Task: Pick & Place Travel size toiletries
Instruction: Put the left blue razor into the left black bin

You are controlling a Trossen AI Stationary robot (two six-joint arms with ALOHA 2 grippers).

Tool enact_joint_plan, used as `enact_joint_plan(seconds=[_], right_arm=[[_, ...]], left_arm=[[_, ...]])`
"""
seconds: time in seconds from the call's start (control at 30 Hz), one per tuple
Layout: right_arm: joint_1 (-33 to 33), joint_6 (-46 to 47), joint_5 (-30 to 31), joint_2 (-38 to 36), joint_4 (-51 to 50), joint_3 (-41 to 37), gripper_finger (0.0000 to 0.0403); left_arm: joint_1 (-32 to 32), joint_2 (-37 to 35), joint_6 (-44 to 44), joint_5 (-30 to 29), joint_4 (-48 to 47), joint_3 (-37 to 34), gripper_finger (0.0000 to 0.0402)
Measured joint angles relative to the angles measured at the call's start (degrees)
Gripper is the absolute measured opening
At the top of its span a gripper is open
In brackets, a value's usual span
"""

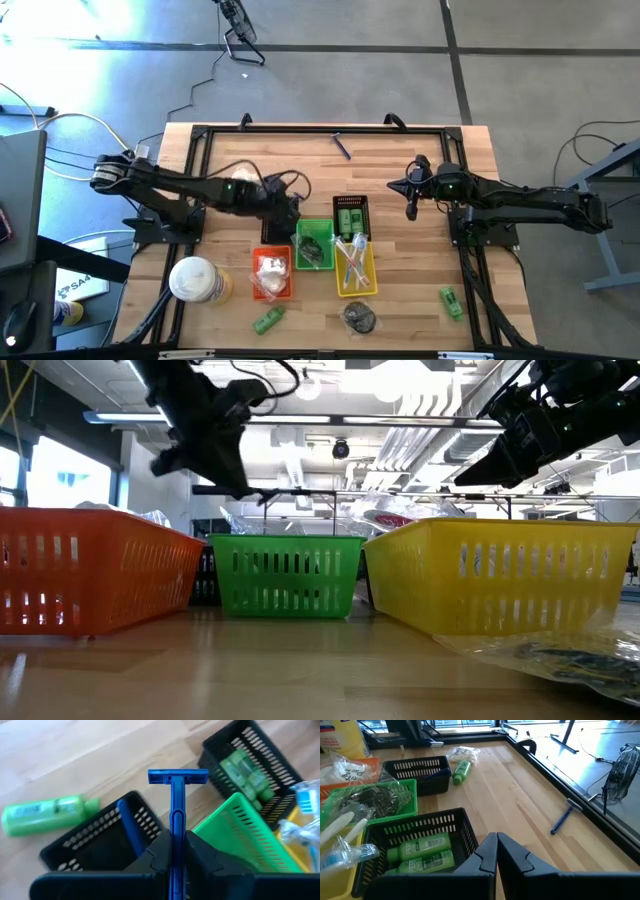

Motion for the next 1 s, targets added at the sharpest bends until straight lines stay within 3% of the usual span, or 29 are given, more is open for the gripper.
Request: enact_joint_plan(seconds=[0.23, 0.37, 1.0], right_arm=[[0.0, -0.2, 0.0, 0.0, 1.0, 0.0, 0.0002], [0.0, -0.5, 0.0, 0.0, 2.3, 0.0, 0.0002], [0.0, -0.7, 0.0, 0.0, 3.3, 0.0, 0.0002]], left_arm=[[-7.9, 0.8, -12.2, -13.2, -6.4, 0.0, 0.0031], [-10.8, 2.6, -18.4, -17.3, -9.3, 0.0, 0.0031], [-12.0, 14.5, -25.1, -20.7, -9.1, 0.1, 0.0031]])
